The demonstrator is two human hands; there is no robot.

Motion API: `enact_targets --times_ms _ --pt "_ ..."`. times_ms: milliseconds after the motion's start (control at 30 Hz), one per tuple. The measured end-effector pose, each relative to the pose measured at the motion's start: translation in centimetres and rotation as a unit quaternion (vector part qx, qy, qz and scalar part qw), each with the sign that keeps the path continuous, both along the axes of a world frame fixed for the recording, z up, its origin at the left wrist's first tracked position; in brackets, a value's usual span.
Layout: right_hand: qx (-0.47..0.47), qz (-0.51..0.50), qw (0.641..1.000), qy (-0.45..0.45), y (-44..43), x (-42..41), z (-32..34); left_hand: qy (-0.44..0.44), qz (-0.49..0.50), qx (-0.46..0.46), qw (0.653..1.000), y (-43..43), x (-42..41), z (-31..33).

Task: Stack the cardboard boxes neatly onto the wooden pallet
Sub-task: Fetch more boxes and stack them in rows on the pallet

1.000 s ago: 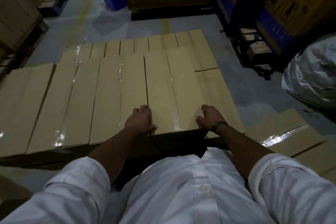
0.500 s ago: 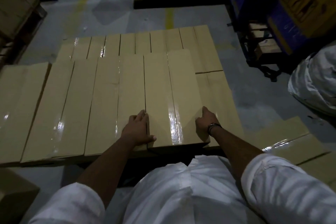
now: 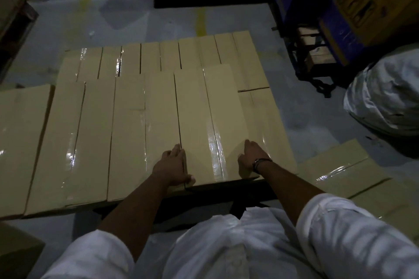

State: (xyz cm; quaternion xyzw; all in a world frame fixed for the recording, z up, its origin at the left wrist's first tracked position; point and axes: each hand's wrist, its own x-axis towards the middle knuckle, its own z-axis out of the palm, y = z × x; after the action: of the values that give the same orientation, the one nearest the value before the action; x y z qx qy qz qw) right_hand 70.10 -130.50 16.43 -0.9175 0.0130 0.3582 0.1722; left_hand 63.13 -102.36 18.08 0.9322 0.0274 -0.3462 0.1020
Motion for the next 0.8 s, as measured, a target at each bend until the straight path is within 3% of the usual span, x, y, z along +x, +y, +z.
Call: enact_targets --times_ms 400,800 --pt "0.004 0.011 0.999 0.036 -2.2 -9.1 -0.1 -0.003 -0.051 -0.003 0.999 -0.5 -4.7 -0.8" --pt "0.036 -0.003 0.999 0.003 -5.2 -11.0 2.8 0.003 0.016 -0.002 1.000 -3.7 -3.1 0.0"
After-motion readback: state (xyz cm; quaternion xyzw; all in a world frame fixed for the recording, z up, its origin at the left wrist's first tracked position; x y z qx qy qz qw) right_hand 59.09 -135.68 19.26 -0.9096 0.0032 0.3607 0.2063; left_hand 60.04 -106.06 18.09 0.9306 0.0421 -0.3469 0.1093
